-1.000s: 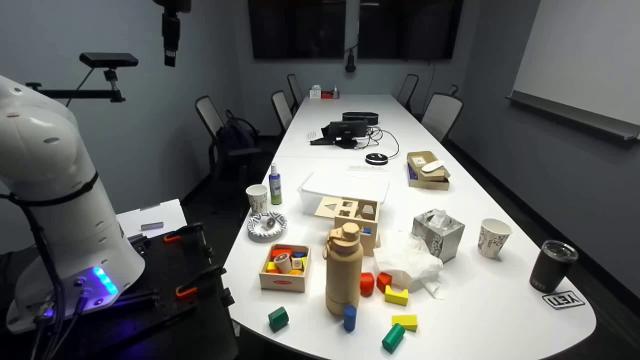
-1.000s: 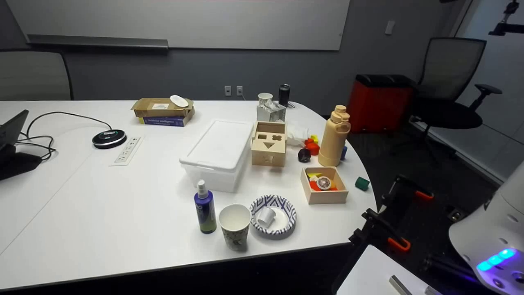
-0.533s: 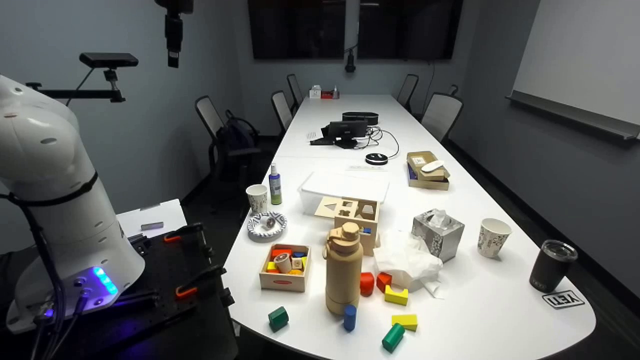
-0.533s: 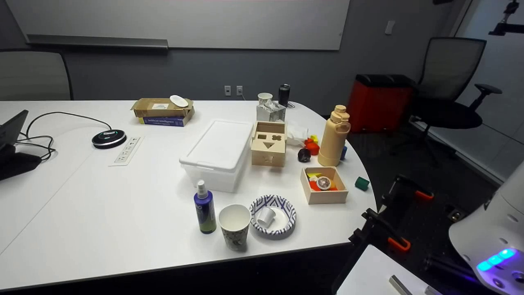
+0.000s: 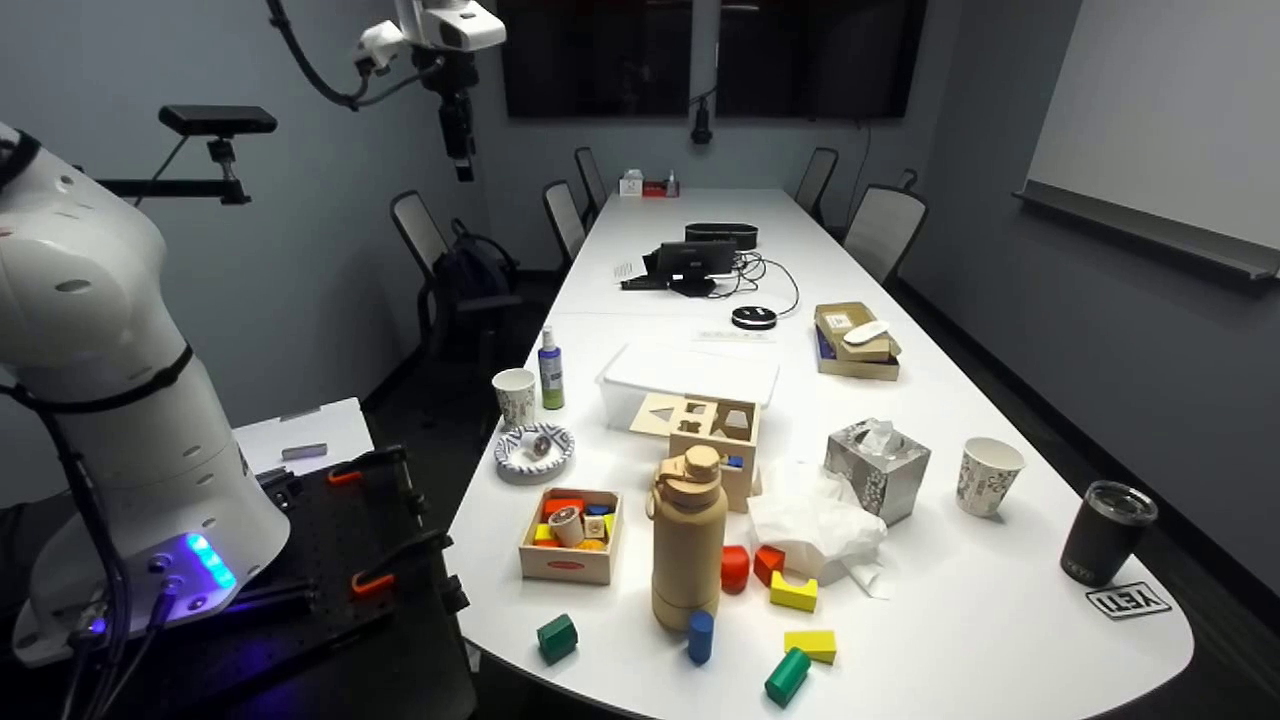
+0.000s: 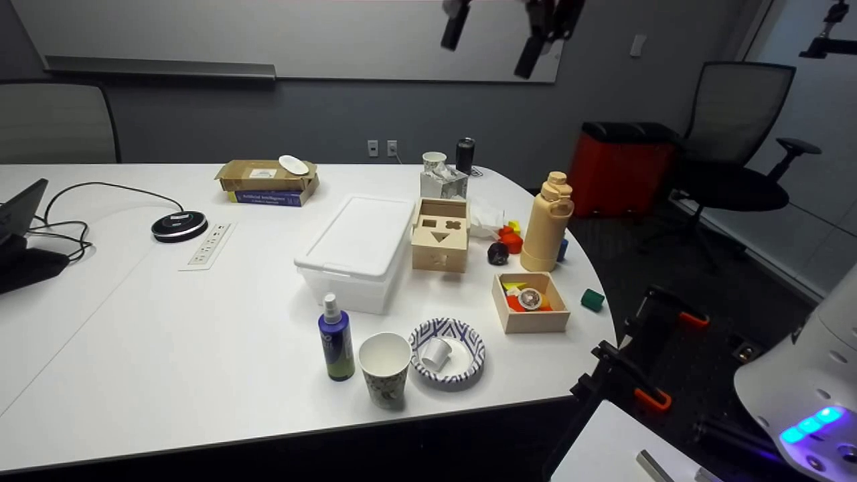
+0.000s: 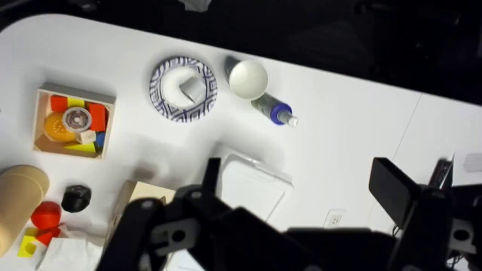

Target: Move the white lid to the right.

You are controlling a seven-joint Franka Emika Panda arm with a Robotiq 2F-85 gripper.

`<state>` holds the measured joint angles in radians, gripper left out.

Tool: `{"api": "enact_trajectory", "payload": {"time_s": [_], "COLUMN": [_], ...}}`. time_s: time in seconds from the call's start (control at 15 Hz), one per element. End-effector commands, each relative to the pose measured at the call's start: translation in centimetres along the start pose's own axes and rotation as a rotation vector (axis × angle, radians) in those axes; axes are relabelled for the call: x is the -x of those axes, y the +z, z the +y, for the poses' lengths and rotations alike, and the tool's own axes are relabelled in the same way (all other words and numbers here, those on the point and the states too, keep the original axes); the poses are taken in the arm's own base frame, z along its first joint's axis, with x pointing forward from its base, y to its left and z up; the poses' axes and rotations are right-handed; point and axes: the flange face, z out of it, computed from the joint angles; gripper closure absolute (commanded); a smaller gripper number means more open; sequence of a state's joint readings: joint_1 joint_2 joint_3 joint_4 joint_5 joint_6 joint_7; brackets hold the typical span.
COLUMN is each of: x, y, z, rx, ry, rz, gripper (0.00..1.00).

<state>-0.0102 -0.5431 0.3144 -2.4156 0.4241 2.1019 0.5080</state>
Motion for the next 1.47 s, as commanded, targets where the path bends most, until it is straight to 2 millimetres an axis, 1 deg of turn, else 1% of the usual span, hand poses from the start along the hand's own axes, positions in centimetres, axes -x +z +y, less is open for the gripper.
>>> {"api": "enact_trajectory", "payload": {"time_s": [0.0, 0.33, 0.47, 0.6, 0.73, 0.93, 1.2, 1.4], "x": [-6.1, -13.9, -16.5, -18.7, -20.3, -21.1, -21.5, -21.2], "y": [5.9, 14.0, 17.7, 20.7, 23.6, 27.9, 32.2, 34.9], "z": [-1.6, -2.0, -2.3, -2.8, -3.2, -3.8, -3.5, -3.0], "rx": [0.023, 0.056, 0.111, 0.141, 0.16, 0.189, 0.227, 0.249], "ry": [0.096, 0.164, 0.182, 0.204, 0.236, 0.28, 0.361, 0.416], "rz": [0.073, 0.112, 0.117, 0.101, 0.076, 0.063, 0.068, 0.06], "gripper": [0.0, 0.0, 0.0, 0.0, 0.0, 0.0, 0.0, 0.0]}}
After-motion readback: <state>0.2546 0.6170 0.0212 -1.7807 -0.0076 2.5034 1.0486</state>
